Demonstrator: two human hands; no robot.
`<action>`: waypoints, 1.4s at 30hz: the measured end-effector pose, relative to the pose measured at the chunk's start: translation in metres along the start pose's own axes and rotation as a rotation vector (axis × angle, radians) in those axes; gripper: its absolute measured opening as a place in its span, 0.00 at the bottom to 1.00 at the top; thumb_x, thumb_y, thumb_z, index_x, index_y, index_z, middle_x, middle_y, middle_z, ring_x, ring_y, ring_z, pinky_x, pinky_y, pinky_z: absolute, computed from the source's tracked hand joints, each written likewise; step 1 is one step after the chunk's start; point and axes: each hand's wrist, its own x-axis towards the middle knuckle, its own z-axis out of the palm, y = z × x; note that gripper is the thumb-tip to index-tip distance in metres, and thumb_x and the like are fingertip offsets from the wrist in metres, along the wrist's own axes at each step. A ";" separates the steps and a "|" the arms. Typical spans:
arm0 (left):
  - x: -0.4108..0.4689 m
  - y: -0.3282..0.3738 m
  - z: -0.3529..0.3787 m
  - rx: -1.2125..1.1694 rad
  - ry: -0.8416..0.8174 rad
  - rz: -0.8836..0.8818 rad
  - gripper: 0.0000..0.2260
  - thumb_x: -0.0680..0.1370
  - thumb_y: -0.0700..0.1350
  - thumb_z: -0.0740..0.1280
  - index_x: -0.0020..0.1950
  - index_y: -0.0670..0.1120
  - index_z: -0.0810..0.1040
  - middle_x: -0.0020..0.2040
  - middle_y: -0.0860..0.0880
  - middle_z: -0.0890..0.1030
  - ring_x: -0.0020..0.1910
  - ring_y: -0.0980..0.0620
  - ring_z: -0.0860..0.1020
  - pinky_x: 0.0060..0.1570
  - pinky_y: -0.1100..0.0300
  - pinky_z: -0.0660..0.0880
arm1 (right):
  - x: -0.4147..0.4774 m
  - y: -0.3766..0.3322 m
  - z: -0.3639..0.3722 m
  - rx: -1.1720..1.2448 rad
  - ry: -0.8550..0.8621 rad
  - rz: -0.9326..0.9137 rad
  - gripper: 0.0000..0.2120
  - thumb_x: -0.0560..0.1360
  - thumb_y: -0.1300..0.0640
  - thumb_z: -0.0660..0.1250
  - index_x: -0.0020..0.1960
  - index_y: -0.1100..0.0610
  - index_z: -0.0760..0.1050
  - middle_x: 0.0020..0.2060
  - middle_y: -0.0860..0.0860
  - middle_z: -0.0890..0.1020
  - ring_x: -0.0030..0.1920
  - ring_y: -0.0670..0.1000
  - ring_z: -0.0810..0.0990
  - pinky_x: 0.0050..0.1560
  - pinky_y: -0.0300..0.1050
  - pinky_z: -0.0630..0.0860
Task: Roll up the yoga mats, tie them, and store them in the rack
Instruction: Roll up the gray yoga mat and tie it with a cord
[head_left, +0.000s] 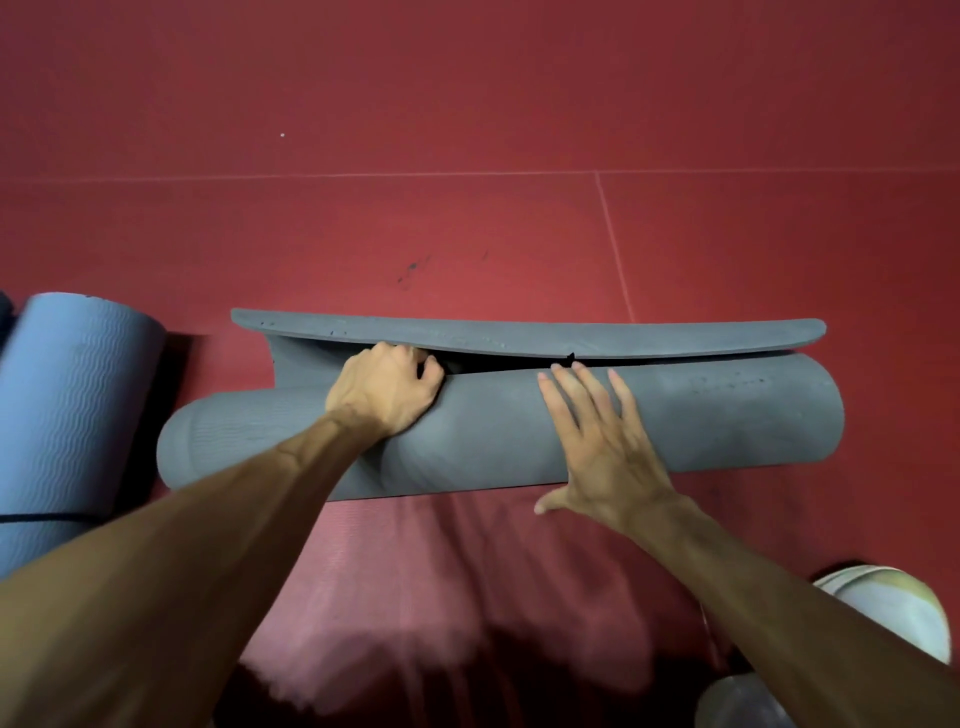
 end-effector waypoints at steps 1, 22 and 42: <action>0.002 0.000 0.000 -0.005 0.010 0.011 0.17 0.79 0.50 0.55 0.34 0.45 0.72 0.43 0.37 0.81 0.43 0.35 0.77 0.43 0.51 0.71 | 0.003 0.000 0.001 -0.017 0.003 0.017 0.69 0.42 0.32 0.78 0.74 0.61 0.60 0.69 0.57 0.69 0.71 0.59 0.65 0.71 0.64 0.60; -0.072 -0.002 0.018 0.202 0.002 0.126 0.29 0.79 0.57 0.46 0.73 0.41 0.67 0.69 0.41 0.72 0.70 0.42 0.68 0.71 0.46 0.59 | 0.035 0.007 -0.036 -0.039 -0.221 -0.053 0.56 0.56 0.35 0.76 0.75 0.55 0.55 0.66 0.48 0.68 0.65 0.52 0.66 0.65 0.53 0.63; -0.049 0.005 0.010 0.207 -0.146 0.085 0.45 0.66 0.68 0.30 0.78 0.49 0.52 0.75 0.49 0.59 0.74 0.48 0.55 0.73 0.51 0.46 | 0.010 0.028 -0.027 0.214 -0.113 -0.014 0.43 0.71 0.38 0.69 0.78 0.53 0.54 0.77 0.52 0.58 0.77 0.50 0.52 0.74 0.41 0.38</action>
